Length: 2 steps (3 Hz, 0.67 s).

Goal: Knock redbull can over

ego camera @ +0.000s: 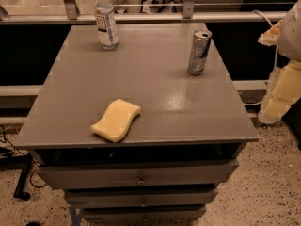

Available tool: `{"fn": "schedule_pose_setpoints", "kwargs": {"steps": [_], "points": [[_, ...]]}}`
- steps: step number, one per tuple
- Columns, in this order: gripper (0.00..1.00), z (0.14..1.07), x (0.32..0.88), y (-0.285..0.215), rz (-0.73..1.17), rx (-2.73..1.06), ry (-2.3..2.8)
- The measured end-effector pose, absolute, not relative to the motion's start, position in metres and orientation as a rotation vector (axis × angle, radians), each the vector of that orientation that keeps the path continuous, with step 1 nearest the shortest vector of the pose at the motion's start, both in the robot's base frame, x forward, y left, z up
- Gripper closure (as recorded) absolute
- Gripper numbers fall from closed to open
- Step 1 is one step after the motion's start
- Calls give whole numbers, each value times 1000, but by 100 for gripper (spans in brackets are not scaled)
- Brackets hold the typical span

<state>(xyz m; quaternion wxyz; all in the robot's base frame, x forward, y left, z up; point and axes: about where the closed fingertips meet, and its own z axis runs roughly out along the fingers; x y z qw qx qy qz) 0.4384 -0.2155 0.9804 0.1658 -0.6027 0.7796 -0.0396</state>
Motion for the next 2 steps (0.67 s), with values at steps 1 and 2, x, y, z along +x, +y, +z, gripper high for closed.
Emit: {"fn": "schedule_pose_setpoints", "kwargs": {"steps": [1, 2], "points": [[0, 980, 438, -216, -113, -1716, 2220], [0, 974, 449, -215, -116, -1710, 2190]]}}
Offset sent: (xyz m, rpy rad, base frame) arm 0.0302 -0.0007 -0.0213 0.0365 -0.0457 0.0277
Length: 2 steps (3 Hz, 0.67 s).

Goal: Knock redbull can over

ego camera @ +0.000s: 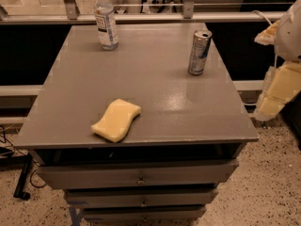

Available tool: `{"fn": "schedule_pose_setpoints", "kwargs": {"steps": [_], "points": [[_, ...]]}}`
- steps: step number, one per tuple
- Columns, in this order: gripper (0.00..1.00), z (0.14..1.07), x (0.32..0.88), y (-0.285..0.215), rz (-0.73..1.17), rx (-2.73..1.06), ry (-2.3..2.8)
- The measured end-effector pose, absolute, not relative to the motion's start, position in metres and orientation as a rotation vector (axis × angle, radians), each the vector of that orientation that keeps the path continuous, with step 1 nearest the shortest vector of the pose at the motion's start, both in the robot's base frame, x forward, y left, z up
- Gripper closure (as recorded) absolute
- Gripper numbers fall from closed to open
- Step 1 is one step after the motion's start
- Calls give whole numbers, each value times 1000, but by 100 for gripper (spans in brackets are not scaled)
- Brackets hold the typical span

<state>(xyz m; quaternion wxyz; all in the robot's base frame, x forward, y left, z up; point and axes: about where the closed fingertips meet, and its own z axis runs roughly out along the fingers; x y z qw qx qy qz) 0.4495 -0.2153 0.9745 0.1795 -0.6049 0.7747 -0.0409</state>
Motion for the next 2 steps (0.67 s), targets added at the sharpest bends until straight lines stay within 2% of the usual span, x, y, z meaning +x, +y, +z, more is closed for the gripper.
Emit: {"fn": "schedule_pose_setpoints", "kwargs": {"steps": [2], "points": [[0, 936, 534, -224, -78, -1593, 2089]]}}
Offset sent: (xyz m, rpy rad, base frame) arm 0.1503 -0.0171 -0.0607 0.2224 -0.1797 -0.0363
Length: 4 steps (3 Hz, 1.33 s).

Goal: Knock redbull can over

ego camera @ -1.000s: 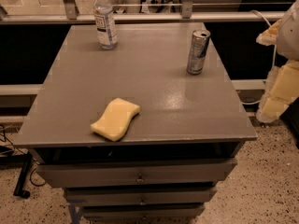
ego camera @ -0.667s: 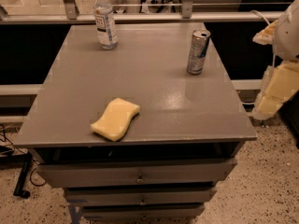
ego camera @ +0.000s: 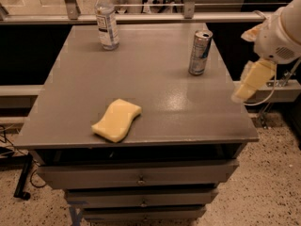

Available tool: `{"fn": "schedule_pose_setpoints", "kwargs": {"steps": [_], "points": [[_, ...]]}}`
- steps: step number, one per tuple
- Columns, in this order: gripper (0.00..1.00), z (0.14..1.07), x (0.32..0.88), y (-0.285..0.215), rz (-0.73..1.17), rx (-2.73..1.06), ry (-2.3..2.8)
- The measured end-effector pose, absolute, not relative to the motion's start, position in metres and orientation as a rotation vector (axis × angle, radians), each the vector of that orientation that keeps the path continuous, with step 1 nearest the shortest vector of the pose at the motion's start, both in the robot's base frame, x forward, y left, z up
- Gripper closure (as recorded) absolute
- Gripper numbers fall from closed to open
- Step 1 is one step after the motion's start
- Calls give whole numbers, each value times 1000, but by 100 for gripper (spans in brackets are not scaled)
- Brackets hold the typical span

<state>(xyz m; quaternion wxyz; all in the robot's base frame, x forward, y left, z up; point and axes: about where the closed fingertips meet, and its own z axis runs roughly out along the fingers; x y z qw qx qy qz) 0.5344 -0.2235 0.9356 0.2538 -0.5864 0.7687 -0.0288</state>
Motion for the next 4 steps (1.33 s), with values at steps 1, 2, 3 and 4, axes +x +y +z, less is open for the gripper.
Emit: {"fn": "schedule_pose_setpoints", "kwargs": {"steps": [1, 2, 3, 4], "points": [[0, 923, 580, -220, 12, -1490, 2030], [0, 911, 612, -200, 187, -1396, 1962], [0, 902, 631, -165, 393, -1330, 1876], [0, 898, 641, -130, 570, -1296, 1780]]}}
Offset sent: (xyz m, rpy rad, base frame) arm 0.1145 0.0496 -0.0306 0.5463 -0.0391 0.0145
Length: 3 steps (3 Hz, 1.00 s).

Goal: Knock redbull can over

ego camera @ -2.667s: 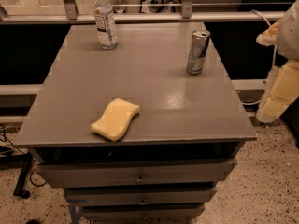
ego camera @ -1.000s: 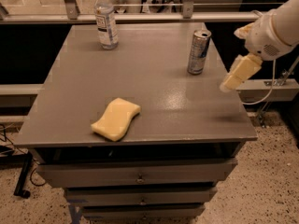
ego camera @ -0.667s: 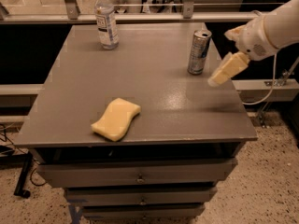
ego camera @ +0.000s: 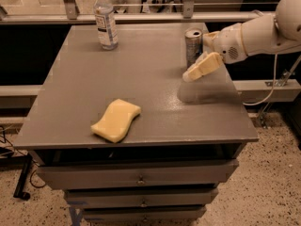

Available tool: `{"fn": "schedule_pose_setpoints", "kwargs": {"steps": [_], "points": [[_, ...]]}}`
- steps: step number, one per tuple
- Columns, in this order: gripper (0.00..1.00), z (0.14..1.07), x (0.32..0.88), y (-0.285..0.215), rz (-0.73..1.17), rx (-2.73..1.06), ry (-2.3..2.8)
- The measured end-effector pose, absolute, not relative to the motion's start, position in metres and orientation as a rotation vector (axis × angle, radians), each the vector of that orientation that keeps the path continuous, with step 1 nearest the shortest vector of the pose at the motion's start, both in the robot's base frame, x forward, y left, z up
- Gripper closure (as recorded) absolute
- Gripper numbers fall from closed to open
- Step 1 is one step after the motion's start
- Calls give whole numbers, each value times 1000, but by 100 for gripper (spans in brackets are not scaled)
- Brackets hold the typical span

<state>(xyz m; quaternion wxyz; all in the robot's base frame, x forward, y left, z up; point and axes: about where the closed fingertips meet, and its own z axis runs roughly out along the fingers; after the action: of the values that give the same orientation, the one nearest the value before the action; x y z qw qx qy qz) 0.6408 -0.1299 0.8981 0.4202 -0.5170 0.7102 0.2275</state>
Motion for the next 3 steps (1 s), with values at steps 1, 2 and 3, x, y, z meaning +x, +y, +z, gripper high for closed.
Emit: {"fn": "schedule_pose_setpoints", "kwargs": {"steps": [1, 2, 3], "points": [[0, 900, 633, -108, 730, -1264, 1685], [0, 918, 604, -92, 821, -1276, 1587], [0, 934, 581, -89, 846, -1295, 1529]]}}
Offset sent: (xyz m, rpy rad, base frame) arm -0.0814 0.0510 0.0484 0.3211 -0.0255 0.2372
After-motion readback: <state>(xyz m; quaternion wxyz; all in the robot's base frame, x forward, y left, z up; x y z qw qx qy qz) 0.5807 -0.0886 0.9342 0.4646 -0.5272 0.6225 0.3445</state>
